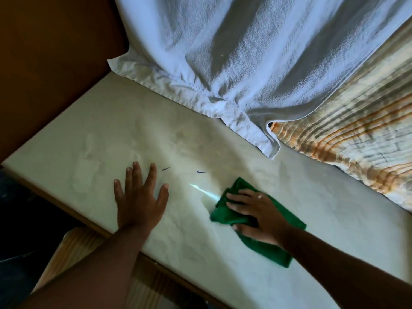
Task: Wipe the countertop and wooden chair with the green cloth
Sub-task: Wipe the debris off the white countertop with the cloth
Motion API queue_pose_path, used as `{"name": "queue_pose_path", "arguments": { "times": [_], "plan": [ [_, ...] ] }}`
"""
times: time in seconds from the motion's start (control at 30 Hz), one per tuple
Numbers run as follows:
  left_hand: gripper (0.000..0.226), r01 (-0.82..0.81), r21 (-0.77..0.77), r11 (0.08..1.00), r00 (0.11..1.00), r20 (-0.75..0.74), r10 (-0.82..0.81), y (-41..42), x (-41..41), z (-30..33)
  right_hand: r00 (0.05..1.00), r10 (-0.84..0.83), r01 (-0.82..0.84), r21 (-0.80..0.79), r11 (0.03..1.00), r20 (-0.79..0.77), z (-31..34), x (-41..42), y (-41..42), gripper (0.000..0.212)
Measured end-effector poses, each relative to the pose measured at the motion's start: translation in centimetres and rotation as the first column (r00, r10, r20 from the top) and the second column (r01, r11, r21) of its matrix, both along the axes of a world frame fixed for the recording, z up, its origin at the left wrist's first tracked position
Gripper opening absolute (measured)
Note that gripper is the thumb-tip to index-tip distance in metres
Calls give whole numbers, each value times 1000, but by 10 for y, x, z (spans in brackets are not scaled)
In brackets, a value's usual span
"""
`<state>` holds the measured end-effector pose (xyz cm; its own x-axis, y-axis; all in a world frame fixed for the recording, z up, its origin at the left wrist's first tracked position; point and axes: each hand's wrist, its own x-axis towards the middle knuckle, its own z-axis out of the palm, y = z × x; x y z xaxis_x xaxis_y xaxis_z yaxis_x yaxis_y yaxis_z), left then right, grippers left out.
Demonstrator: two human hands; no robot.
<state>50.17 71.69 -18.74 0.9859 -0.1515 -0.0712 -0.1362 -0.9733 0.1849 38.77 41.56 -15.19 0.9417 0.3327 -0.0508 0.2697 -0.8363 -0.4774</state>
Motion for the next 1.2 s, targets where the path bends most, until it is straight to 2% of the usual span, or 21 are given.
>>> {"name": "queue_pose_path", "arguments": {
  "times": [0.07,0.17,0.27,0.37,0.47,0.53,0.57,0.6,0.7,0.77,0.8,0.83,0.93,1.0,1.07,1.13,1.2],
  "plan": [
    [73,0,-9,1000,1000,-3,0,1,0,1,993,-121,121,27,992,12,0,22,-19,49],
    [73,-1,-16,1000,1000,-5,1,1,1,1,931,-364,362,38,931,29,1,75,-29,47],
    [73,-12,-7,1000,1000,-5,12,0,1,-1,903,-420,423,-20,906,93,-4,117,-11,48],
    [73,-16,14,1000,1000,-1,16,0,1,-1,942,-312,320,-52,946,122,-6,124,38,49],
    [73,-7,23,1000,1000,-6,7,0,1,1,991,-53,54,-9,998,124,-12,83,74,49],
    [72,-3,20,1000,1000,3,3,0,1,2,987,120,-120,-3,993,106,-12,64,66,48],
    [72,-3,17,1000,1000,0,3,1,1,1,982,157,-155,-23,988,110,-13,68,54,48],
    [72,1,15,1000,1000,-10,-1,2,1,1,985,131,-125,-55,991,112,-15,80,42,49],
    [72,-5,28,1000,1000,-15,5,2,0,2,978,-176,193,-153,969,114,-8,135,18,55],
    [71,-4,41,999,999,-52,6,1,-1,5,953,-274,294,-185,938,126,-7,156,31,56],
    [69,4,36,999,998,-66,-2,0,-3,7,955,-273,291,-177,940,116,-6,157,42,56],
    [68,-2,8,1000,997,-72,2,0,-3,10,970,-211,229,-169,959,119,-7,150,52,57],
    [69,-102,-93,990,995,8,104,9,7,20,979,153,-143,-79,986,138,-15,81,79,56],
    [70,-172,-3,985,982,83,172,27,20,22,913,406,-400,-97,911,49,-17,22,81,58],
    [74,-220,81,972,975,45,217,44,30,19,815,579,-575,-176,799,-32,-21,-11,61,57],
    [76,-255,77,964,967,-4,256,51,35,12,773,635,-623,-191,759,3,-21,5,36,58],
    [73,-257,100,961,966,8,258,51,38,5,840,531,-510,-168,844,114,-19,57,19,59]
  ]
}}
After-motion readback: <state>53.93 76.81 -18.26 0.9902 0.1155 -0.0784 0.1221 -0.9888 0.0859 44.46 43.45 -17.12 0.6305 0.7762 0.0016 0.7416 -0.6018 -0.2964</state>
